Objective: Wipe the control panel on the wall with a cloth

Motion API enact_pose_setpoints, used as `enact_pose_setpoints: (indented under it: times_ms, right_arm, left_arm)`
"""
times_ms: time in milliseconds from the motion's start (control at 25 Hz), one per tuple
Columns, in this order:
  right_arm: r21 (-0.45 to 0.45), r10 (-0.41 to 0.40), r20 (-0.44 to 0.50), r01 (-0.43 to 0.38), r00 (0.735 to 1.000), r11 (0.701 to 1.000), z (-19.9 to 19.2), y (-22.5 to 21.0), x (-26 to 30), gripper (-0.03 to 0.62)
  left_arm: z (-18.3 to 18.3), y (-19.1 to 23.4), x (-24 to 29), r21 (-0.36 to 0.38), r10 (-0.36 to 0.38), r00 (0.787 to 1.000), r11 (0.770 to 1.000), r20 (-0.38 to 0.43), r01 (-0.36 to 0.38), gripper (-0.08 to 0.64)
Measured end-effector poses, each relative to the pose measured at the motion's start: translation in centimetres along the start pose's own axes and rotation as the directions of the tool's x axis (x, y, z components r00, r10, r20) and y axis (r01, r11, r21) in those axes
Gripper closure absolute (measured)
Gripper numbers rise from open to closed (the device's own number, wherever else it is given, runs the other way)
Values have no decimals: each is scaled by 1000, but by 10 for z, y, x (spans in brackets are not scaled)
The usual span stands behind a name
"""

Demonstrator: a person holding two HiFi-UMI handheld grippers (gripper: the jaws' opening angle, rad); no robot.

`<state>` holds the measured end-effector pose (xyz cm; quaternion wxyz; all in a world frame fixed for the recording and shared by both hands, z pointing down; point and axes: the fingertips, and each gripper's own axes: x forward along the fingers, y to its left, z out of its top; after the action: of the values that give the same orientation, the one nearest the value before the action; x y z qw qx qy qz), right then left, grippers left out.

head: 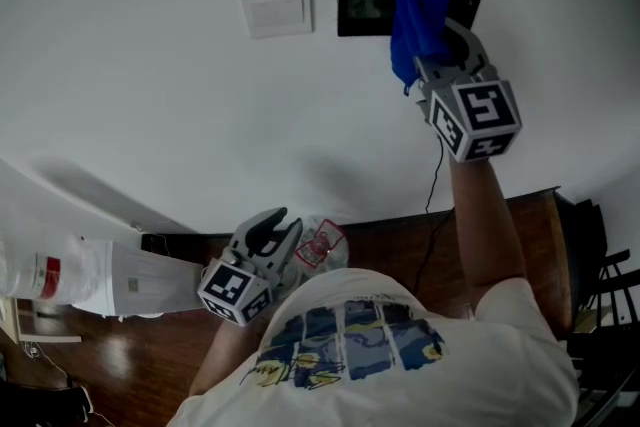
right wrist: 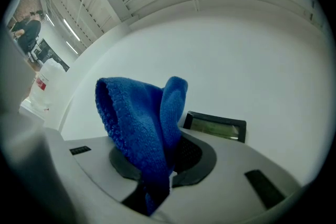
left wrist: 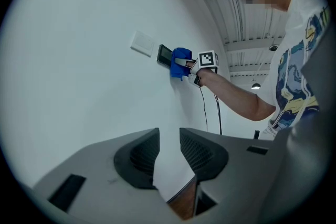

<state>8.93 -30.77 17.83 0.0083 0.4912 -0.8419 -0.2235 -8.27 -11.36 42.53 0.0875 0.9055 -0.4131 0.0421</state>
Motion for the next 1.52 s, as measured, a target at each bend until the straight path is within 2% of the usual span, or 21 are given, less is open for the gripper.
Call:
enact_pose_setpoints:
  times_ms: [200,400,640,760,960,1200,1520]
  right_arm:
    - [26,-7,29,6,1000,1000,3,3,-23,499]
    - [29,3,44,-4,999,1000,7,17,-71,499]
    - [77,45,-18,-44,999,996,-16,59,-131,499]
    - [128,41,-54,-33,998,991,-28,70,-157,499]
    - [144,24,-96,-10,995,989,-39,75,-192,499]
    - [152,30,-118,-12,993,988,-48,84,-213,500]
    - [176,54,-128,-31,990,984,-55,98,-215,500]
  left_arm:
    - [1,0,-6,0,9,1000,1000,-1,-9,463]
    - [0,0,-9,6,4,1000,1000,4,-4,463]
    - [6,-5,-5,23,-20,1000,1000,2,20,463]
    - [9,-8,-2,31,-34,999,999,8,34,463]
    - [13,-7,-1,31,-40,999,999,-1,40,463]
    - [15,-1,-5,39,-30,1000,999,3,30,463]
    - [18,-3,-2,46,-43,999,998,1,42,463]
